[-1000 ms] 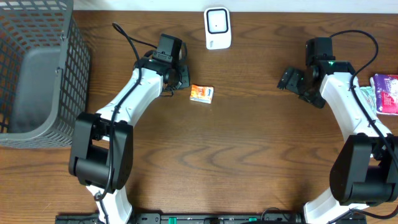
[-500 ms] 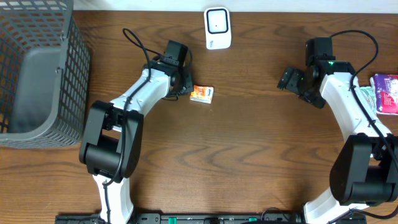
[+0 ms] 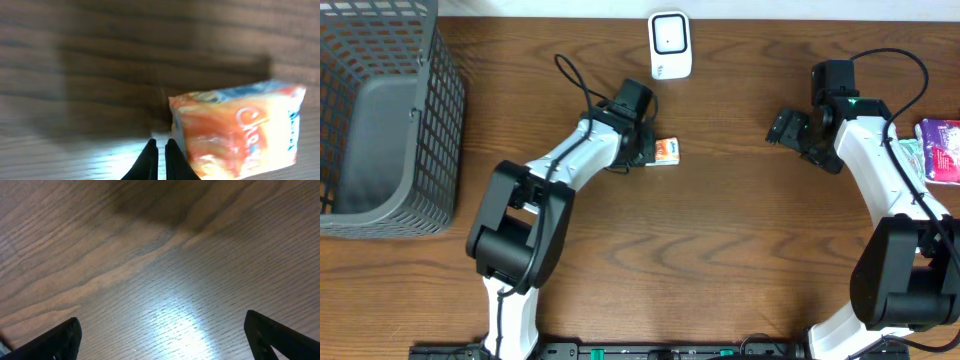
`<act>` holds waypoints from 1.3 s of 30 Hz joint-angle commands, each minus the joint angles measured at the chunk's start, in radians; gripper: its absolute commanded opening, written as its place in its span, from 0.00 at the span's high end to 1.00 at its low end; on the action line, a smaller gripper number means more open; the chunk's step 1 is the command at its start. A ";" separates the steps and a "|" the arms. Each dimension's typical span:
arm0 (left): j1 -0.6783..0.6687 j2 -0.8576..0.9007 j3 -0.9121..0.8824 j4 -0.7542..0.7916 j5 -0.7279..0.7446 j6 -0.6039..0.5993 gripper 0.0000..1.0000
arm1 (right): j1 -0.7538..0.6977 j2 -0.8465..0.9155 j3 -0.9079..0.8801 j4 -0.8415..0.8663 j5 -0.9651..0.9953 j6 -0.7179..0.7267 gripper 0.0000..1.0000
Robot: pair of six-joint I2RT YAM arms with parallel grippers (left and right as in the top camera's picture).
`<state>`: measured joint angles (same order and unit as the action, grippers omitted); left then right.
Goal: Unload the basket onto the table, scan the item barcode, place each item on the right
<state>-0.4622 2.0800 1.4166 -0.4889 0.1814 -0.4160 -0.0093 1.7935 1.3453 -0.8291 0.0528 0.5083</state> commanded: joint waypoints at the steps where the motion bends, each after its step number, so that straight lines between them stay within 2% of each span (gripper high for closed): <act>1: -0.045 0.011 -0.006 0.002 0.022 -0.008 0.92 | -0.003 0.010 0.014 -0.001 0.009 0.011 0.01; 11: -0.157 0.010 -0.003 0.009 0.021 -0.008 0.92 | -0.003 0.010 0.014 -0.001 0.009 0.011 0.01; 15: -0.172 -0.016 0.006 0.008 0.011 0.042 0.92 | -0.003 0.010 0.014 -0.001 0.009 0.011 0.01; 25: -0.060 -0.122 0.008 0.008 -0.217 0.044 0.92 | -0.003 0.010 0.014 -0.001 0.009 0.011 0.01; 29: 0.001 -0.119 0.007 0.008 -0.216 0.035 0.92 | -0.003 0.010 0.014 -0.001 0.009 0.011 0.01; 34: 0.027 -0.106 0.007 0.019 -0.213 -0.044 0.92 | -0.003 0.010 0.014 -0.001 0.009 0.011 0.01; 39: 0.007 -0.070 0.007 0.055 -0.113 -0.043 0.92 | -0.003 0.010 0.014 -0.001 0.009 0.011 0.01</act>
<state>-0.4370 1.9747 1.4158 -0.4450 0.0147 -0.4419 -0.0093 1.7935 1.3453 -0.8291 0.0528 0.5083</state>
